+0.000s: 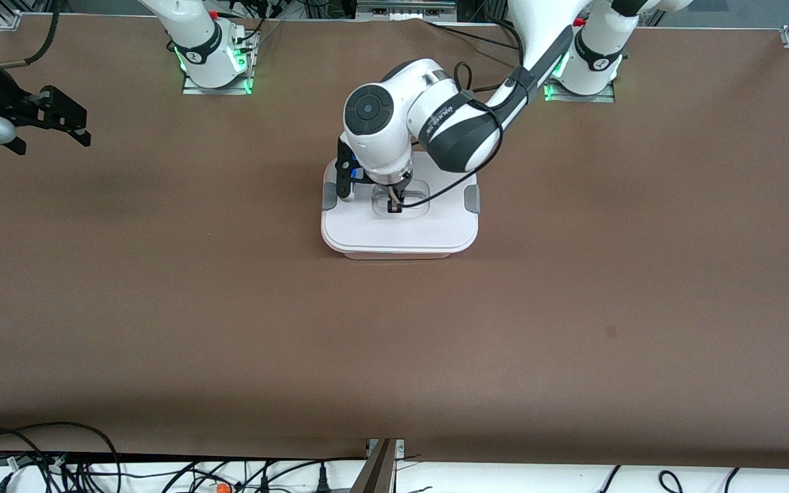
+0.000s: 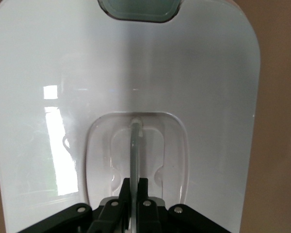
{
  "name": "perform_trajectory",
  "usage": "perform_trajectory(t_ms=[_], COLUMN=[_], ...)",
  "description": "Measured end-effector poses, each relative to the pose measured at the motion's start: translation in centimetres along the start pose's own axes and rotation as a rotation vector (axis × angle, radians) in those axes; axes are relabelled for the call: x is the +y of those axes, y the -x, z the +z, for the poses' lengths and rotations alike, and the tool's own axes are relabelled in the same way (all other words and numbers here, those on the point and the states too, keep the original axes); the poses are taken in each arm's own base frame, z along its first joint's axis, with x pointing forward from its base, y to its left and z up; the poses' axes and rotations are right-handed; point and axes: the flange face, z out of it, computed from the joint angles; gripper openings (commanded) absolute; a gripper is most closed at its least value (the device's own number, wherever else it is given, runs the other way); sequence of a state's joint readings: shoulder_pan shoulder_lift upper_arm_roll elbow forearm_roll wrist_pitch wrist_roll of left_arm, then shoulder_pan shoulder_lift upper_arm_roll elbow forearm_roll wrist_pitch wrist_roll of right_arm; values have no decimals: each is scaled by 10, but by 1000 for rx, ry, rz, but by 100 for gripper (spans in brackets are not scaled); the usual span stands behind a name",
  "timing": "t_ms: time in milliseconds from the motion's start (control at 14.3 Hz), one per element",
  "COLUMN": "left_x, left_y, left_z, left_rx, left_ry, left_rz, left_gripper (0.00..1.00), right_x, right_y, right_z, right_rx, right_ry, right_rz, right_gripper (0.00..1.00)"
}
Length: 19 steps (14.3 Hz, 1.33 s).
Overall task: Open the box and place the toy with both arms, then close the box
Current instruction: 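Lower the lid onto the box with the left gripper and press it down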
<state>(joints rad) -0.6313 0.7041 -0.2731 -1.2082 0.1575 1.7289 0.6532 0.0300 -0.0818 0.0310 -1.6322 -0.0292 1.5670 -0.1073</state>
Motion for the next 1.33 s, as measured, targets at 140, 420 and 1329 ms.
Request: perform_trajectory(t_ms=[140, 420, 1329], left_x=[-2, -5, 12], left_y=[2, 3, -16], left_z=[0, 3, 15], left_rx=[-4, -9, -36], left_ry=[-4, -3, -50], left_rz=[-6, -26, -9], left_gripper=[0, 0, 0], right_x=[7, 9, -3], right_y=[2, 1, -17], right_z=[0, 4, 16], right_rx=[-1, 2, 6], right_ry=[6, -4, -75], right_rz=[12, 16, 5], right_gripper=[100, 100, 100])
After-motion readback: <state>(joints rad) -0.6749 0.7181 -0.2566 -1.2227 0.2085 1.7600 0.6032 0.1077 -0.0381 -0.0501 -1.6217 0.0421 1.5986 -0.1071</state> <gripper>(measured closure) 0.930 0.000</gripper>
